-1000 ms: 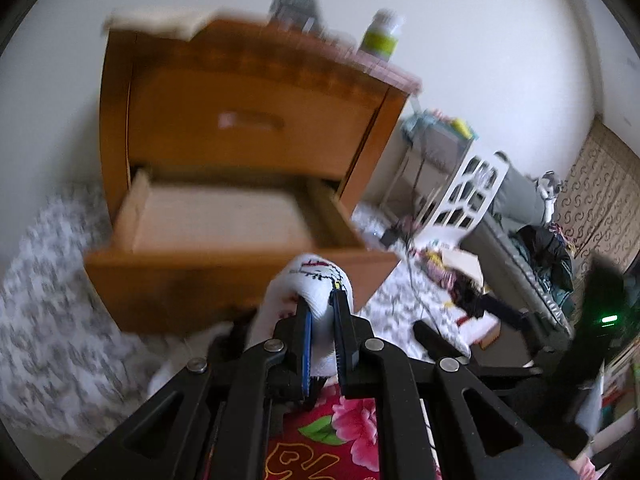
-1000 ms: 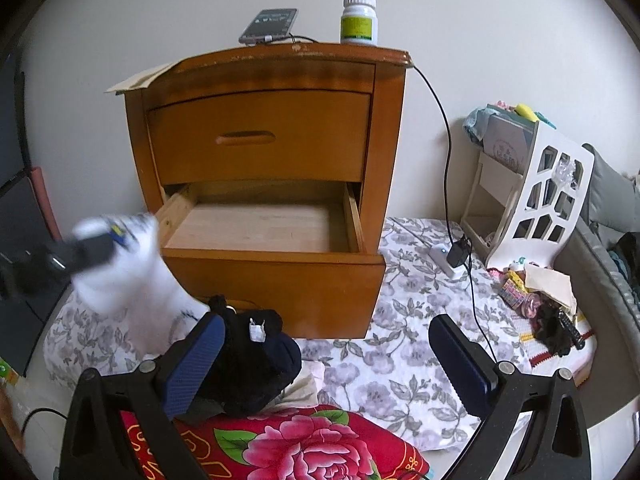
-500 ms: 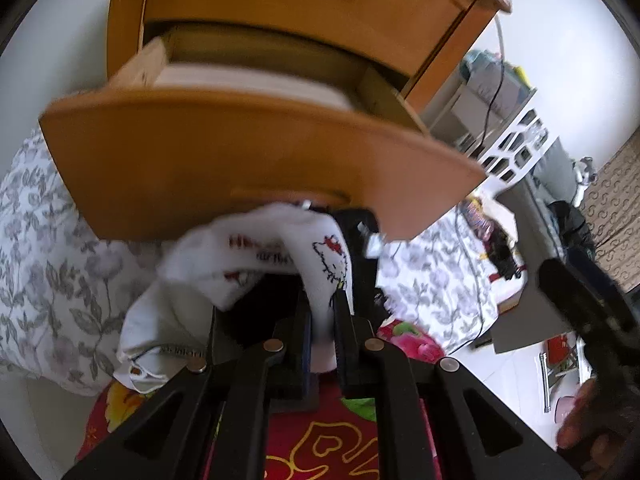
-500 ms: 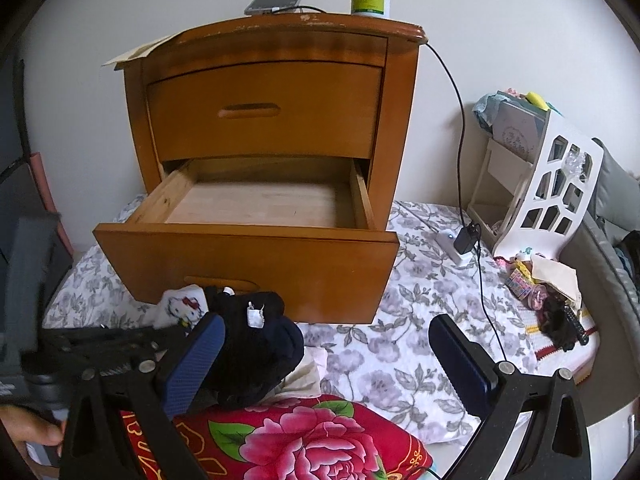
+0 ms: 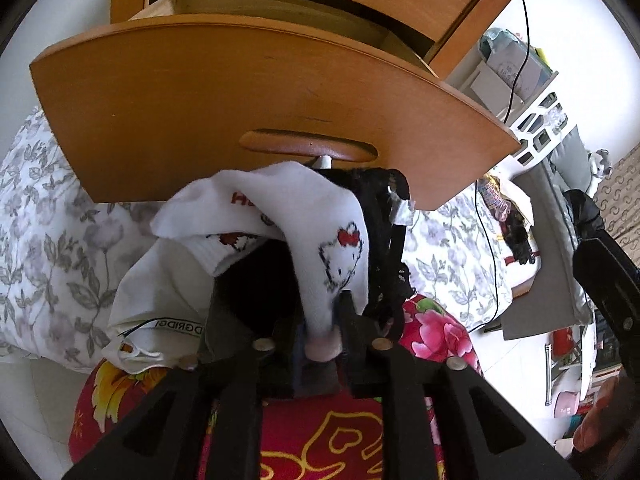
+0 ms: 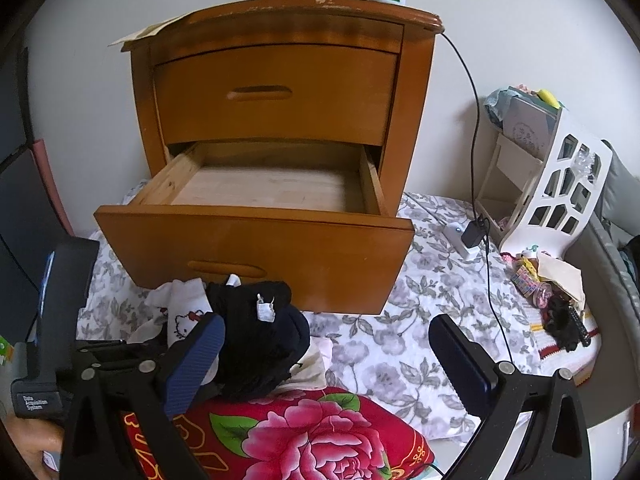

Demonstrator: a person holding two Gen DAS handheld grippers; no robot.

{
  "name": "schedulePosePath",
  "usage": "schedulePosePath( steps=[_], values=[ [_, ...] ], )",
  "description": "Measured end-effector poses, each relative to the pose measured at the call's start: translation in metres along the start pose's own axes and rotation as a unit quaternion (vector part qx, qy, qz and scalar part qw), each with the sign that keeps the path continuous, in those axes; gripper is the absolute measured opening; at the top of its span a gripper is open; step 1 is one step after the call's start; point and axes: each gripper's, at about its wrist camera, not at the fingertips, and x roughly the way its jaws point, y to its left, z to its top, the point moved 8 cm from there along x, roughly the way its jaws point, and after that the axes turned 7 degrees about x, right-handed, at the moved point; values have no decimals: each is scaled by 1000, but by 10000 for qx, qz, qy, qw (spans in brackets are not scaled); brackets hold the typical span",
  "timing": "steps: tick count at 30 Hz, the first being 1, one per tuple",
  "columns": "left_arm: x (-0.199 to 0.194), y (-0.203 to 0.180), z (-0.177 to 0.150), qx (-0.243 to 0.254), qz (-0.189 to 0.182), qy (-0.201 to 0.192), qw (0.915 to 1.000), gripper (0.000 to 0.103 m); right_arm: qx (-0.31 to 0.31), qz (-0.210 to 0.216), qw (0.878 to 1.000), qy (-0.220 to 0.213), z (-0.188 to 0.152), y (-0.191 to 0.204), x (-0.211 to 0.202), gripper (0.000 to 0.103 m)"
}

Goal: Take underwear out of drawer
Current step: 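Carry the white sock down onto the bedspread beside the black clothes, then open the left gripper to release the white sock, then withdraw the open left gripper from the white sock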

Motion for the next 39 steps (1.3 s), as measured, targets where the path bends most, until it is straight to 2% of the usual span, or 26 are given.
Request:
schedulePosePath(
  steps=[5, 9, 11, 13, 14, 15, 20, 23, 26, 32, 39],
  values=[
    [-16, 0, -2, 141, 98, -100, 9998, 39, -39, 13, 10000, 24, -2, 1, 1, 103],
    [-34, 2, -1, 239, 196, -260, 9992, 41, -74, 13, 10000, 17, -2, 2, 0, 103],
    [-49, 6, 3, 251, 357, -433, 9981, 42, -90, 13, 10000, 6, -2, 3, -2, 103],
    [-65, 9, 7, 245, 588, -664, 9958, 51, -111, 29, 9999, -5, -1, 5, -4, 103],
    [-73, 11, 9, 226, 678, -776, 9944, 62, -119, 47, 9999, -8, -1, 6, -5, 103],
    [-83, 12, 12, 199, 769, -913, 9927, 67, -127, 77, 9999, -8, 0, 7, -6, 103],
    [-120, 23, 18, 101, 1194, -1339, 9837, 74, -168, 228, 9996, -4, 0, 16, -12, 103],
    [-130, 26, 18, 136, 1429, -1442, 9791, 89, -131, 330, 9994, 28, -1, 19, -14, 103],
    [-137, 29, 18, 235, 1680, -1536, 9735, 89, -114, 355, 9993, 12, -1, 21, -17, 103],
    [-148, 36, 16, 171, 1929, -1650, 9671, 92, -9, 421, 9991, -17, 1, 21, -23, 103],
    [-155, 39, 11, 52, 1996, -1679, 9654, 93, 61, 438, 9990, -98, 5, 20, -34, 103]
  ],
)
